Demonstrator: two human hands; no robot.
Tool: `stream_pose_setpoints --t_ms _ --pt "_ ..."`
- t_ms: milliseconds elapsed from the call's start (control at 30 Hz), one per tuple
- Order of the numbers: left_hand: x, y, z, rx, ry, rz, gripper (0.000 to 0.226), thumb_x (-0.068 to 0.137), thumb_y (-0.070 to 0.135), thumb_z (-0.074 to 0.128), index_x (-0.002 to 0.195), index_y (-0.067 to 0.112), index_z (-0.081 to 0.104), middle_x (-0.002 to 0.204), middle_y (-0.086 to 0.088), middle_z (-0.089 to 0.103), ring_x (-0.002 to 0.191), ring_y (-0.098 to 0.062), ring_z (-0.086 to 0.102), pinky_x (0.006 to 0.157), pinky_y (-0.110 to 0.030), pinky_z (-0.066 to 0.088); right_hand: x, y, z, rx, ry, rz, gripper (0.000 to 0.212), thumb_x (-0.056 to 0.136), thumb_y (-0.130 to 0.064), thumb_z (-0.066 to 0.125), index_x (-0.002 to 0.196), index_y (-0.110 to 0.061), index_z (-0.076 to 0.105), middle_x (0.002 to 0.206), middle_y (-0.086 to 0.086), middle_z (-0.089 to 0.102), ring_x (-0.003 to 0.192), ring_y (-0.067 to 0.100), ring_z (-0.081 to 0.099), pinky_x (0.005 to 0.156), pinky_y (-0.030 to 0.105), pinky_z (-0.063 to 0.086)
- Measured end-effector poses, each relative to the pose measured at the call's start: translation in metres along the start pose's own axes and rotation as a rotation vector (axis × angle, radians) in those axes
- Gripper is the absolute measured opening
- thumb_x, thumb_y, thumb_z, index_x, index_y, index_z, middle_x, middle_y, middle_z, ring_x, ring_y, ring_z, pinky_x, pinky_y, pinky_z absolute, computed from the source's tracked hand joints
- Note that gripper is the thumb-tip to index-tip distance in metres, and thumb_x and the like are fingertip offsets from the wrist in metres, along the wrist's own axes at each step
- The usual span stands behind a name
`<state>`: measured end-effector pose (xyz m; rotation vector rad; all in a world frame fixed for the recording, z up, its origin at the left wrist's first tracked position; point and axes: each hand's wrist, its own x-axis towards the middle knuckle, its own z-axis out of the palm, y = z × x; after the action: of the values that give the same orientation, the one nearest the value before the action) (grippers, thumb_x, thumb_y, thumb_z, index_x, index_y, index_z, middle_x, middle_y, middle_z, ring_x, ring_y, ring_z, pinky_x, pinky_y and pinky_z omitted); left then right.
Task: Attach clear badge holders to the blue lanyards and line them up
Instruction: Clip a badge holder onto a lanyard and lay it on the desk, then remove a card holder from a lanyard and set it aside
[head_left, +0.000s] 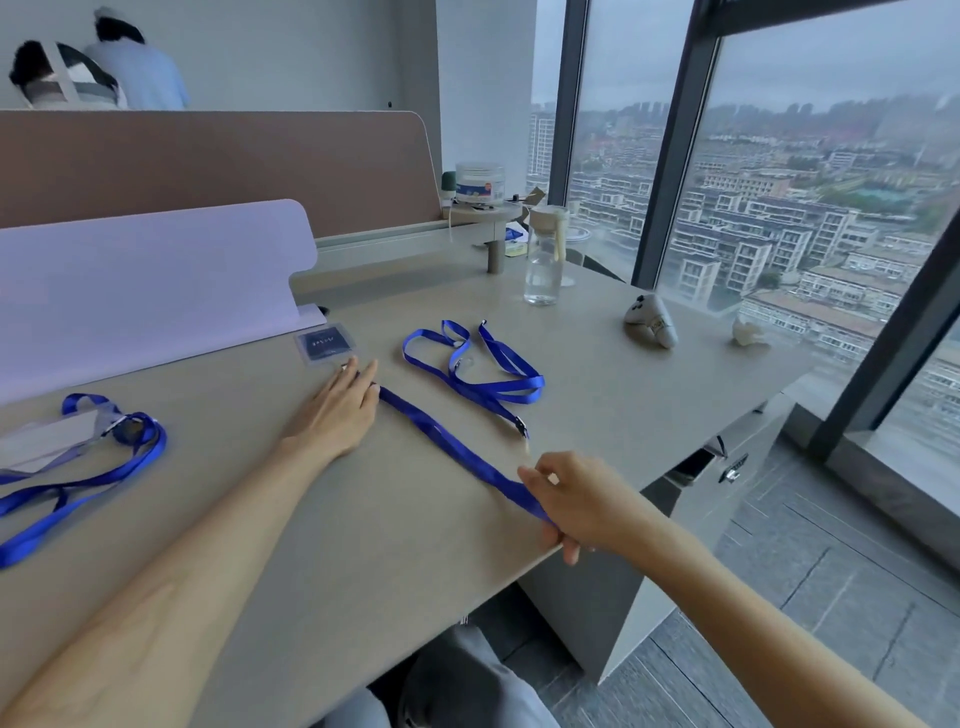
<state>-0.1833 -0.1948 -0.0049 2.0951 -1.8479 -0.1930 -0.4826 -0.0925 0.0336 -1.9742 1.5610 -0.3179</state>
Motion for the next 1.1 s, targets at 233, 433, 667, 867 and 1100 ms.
stream_pose_setpoints --t_ms 233,433,667,867,1100 --pt "-0.068 0.024 -0.002 -0.231 0.01 0.037 0.049 0.102 0.03 0.03 0.15 0.02 0.028 0.16 0.0 0.02 0.147 -0.013 0.019 0.118 -0.028 0.012 -0.016 -0.01 -0.01 -0.369 0.248 -0.086 0.047 0.1 -0.041 0.031 0.084 -0.006 0.058 0.068 0.009 0.065 0.057 0.028 0.066 0.063 0.032 0.051" --pt "-0.134 0.039 -0.022 -0.407 0.033 -0.032 0.043 0.102 0.029 0.034 0.144 0.02 0.04 0.151 0.0 0.041 0.139 -0.016 0.037 0.11 -0.023 0.025 -0.023 -0.04 0.0 -0.365 0.385 -0.191 0.036 0.097 -0.036 0.038 0.088 -0.008 0.06 0.074 0.01 0.063 0.069 0.03 0.061 0.059 0.033 0.046" --pt "-0.207 -0.009 -0.05 -0.622 0.184 -0.162 0.035 0.102 0.03 0.038 0.131 0.02 0.055 0.134 0.004 0.057 0.117 -0.009 0.053 0.09 -0.014 0.033 -0.005 -0.14 0.073 -0.225 0.363 -0.441 0.031 0.097 -0.041 0.041 0.092 -0.017 0.062 0.082 0.0 0.067 0.075 0.026 0.063 0.066 0.035 0.051" --pt "-0.22 -0.101 -0.076 -0.555 0.449 -0.226 0.029 0.096 0.01 0.049 0.121 0.016 0.06 0.122 0.003 0.062 0.111 -0.005 0.053 0.095 -0.017 0.042 0.032 -0.224 0.155 -0.076 0.285 -0.605 0.024 0.095 -0.037 0.043 0.094 -0.02 0.06 0.097 0.0 0.064 0.084 0.028 0.062 0.068 0.034 0.047" --pt "-0.18 -0.193 -0.102 -0.118 0.482 -0.227 0.039 0.099 0.02 0.04 0.138 0.02 0.046 0.144 0.009 0.044 0.135 -0.01 0.035 0.108 -0.025 0.031 0.103 -0.278 0.222 0.059 0.187 -0.684 0.037 0.093 -0.017 0.048 0.13 -0.019 0.051 0.124 0.006 0.051 0.113 0.029 0.051 0.082 0.035 0.045"
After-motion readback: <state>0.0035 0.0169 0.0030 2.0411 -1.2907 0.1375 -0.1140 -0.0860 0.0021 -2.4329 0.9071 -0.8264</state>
